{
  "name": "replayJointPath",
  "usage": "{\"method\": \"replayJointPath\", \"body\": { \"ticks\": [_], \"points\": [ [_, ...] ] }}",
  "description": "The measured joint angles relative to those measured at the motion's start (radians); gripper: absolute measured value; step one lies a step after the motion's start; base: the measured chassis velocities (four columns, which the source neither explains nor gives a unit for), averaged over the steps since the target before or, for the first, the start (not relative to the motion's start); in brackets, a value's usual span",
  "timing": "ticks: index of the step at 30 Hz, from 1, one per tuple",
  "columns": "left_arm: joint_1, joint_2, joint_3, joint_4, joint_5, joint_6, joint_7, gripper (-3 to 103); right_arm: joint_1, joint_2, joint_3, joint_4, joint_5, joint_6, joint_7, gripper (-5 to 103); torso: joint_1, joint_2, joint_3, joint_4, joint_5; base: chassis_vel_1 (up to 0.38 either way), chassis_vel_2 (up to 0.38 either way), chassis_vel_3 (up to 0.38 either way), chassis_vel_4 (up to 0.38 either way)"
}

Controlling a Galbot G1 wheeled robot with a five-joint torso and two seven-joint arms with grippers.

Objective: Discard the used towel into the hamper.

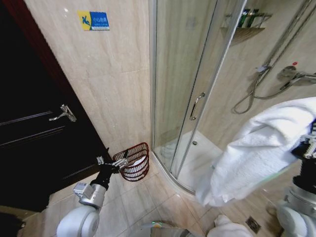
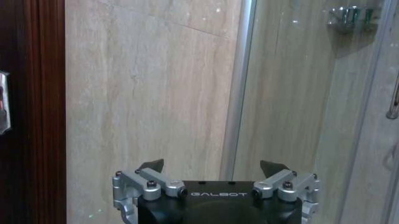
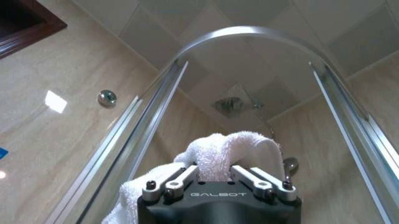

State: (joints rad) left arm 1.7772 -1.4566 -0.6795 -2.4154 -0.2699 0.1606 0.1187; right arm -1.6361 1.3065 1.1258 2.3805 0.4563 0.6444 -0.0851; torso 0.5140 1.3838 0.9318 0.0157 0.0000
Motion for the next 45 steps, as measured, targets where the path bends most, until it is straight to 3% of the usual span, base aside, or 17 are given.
{"method": "replayJointPath", "body": {
  "ticks": [25,30,32,33,36,40,43,45],
  "points": [
    [0.000,0.000,0.000,0.000,0.000,0.000,0.000,100,0.001,-0.001,0.002,0.000,0.002,-0.004,0.000,9,0.000,0.000,0.000,0.0000,0.0000,0.000,0.000,0.000,0.000],
    [0.000,0.000,0.000,0.000,0.000,0.000,0.000,100,0.024,-0.036,0.060,0.030,0.061,-0.109,0.044,9,0.000,0.000,0.000,0.0000,-0.0003,0.000,0.000,0.000,0.000],
    [0.000,0.000,0.000,0.000,0.000,0.000,0.000,100,0.042,-0.063,0.104,0.054,0.108,-0.191,0.080,9,0.000,0.000,0.000,0.0000,0.0000,0.000,0.000,0.000,0.000],
    [0.000,0.000,0.000,0.000,0.000,0.000,0.000,100,0.042,-0.063,0.104,0.054,0.108,-0.191,0.080,9,0.000,0.000,0.000,0.0000,0.0000,0.000,0.000,0.000,0.000],
    [0.000,0.000,0.000,0.000,0.000,0.000,0.000,100,0.067,-0.101,0.167,0.087,0.174,-0.307,0.130,9,0.000,0.000,0.000,0.0000,0.0000,0.000,0.000,0.000,0.000],
    [0.000,0.000,0.000,0.000,0.000,0.000,0.000,100,0.084,-0.125,0.207,0.108,0.214,-0.379,0.161,9,0.000,0.000,0.000,0.0000,0.0000,0.000,0.000,0.000,0.000],
    [0.000,0.000,0.000,0.000,0.000,0.000,0.000,100,0.109,-0.163,0.268,0.122,0.278,-0.493,0.209,9,0.000,0.000,0.000,0.0000,0.0001,0.000,0.000,0.000,0.000],
    [0.000,0.000,0.000,0.000,0.000,0.000,0.000,100,0.113,-0.170,0.280,0.122,0.290,-0.514,0.218,9,0.000,0.000,0.000,0.0001,0.0000,0.000,0.000,0.000,0.000]
  ]
}}
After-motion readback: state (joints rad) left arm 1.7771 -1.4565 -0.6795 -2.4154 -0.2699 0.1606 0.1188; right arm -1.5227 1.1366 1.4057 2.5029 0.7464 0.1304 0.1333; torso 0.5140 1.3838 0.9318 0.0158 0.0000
